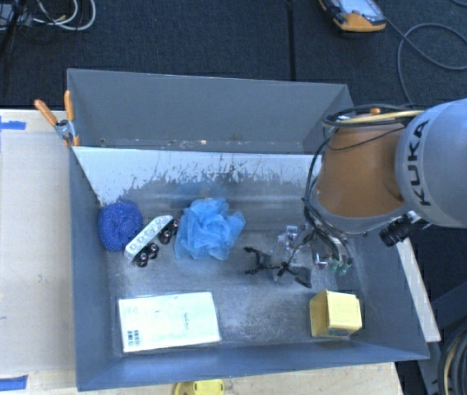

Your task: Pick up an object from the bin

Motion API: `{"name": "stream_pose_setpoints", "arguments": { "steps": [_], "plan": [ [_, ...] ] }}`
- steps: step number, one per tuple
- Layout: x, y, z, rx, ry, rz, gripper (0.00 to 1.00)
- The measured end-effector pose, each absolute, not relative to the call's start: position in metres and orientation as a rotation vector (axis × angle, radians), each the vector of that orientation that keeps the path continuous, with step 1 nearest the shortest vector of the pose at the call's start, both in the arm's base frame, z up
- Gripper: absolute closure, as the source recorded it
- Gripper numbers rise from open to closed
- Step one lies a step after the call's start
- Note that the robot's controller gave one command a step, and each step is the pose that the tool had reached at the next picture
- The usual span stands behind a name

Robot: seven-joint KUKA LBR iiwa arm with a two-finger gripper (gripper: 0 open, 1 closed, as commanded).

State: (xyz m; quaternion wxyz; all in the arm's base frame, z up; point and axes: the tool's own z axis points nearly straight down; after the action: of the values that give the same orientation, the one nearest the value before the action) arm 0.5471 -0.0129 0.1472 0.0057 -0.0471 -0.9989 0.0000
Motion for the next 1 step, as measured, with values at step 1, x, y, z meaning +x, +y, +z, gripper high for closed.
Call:
{"name": "stream_pose_setpoints", "arguments": {
  "steps": [1],
  "plan": [
    [0.5256,0.0022,0.1334,-0.129,-3.15,-0.001,1.0]
  ]
}}
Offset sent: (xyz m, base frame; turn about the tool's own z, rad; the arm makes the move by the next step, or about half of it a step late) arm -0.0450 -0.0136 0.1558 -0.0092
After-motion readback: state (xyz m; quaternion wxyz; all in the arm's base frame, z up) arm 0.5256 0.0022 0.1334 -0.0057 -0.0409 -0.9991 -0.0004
